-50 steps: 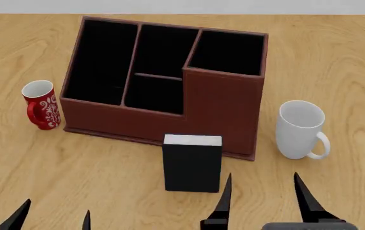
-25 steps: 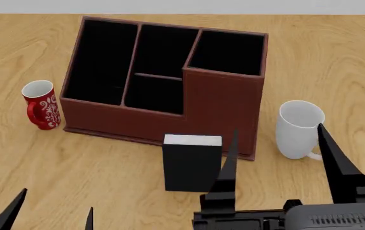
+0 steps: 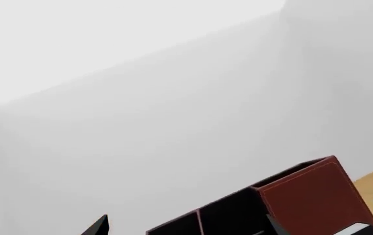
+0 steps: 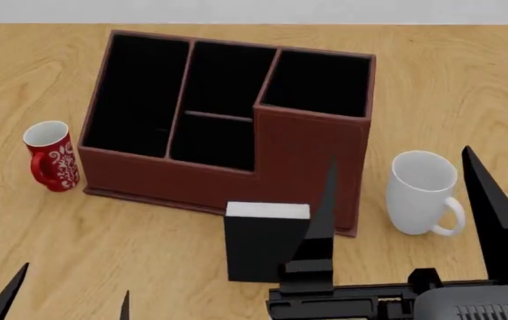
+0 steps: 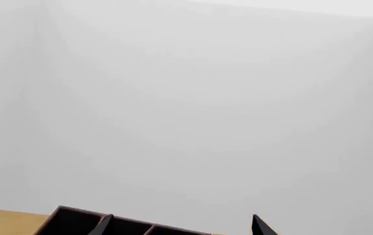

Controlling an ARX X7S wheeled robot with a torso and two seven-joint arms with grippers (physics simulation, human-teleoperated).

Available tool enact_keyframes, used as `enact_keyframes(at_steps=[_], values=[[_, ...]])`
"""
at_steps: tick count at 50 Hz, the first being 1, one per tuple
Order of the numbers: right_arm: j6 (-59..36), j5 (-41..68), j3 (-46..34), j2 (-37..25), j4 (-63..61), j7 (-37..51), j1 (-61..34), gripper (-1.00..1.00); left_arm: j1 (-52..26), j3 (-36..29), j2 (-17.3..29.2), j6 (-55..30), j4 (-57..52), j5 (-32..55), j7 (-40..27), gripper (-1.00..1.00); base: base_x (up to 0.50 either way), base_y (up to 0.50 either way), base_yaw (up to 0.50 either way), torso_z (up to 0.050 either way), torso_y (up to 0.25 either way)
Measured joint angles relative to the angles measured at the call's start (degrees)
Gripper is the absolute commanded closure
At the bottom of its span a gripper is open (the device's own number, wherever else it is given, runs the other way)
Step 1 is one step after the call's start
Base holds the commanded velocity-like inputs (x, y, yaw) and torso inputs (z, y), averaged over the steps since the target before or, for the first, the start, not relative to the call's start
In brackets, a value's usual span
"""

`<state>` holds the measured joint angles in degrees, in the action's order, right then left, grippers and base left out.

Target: Pick up the book and place it in the right compartment of the caddy.

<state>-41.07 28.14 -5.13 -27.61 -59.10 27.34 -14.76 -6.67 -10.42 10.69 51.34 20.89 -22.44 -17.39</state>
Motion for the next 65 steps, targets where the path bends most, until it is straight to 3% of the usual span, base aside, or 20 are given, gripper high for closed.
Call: enact_keyframes(at_steps=[21, 65], values=[[2.6, 3.2, -2.8, -4.4, 0.2, 5.2, -0.7, -1.00, -0.5, -1.2, 0.8, 1.2, 0.6, -1.1, -2.4, -1.00, 0.26, 0.05, 0.00, 0.000, 0.000], [5.5, 5.2, -5.1, -7.2, 1.5, 8.4, -1.0, -1.00, -0.9, -3.7, 2.3, 0.5, 0.3, -0.1, -4.5, -1.00, 0.28, 0.07, 0.00, 0.000, 0.000]])
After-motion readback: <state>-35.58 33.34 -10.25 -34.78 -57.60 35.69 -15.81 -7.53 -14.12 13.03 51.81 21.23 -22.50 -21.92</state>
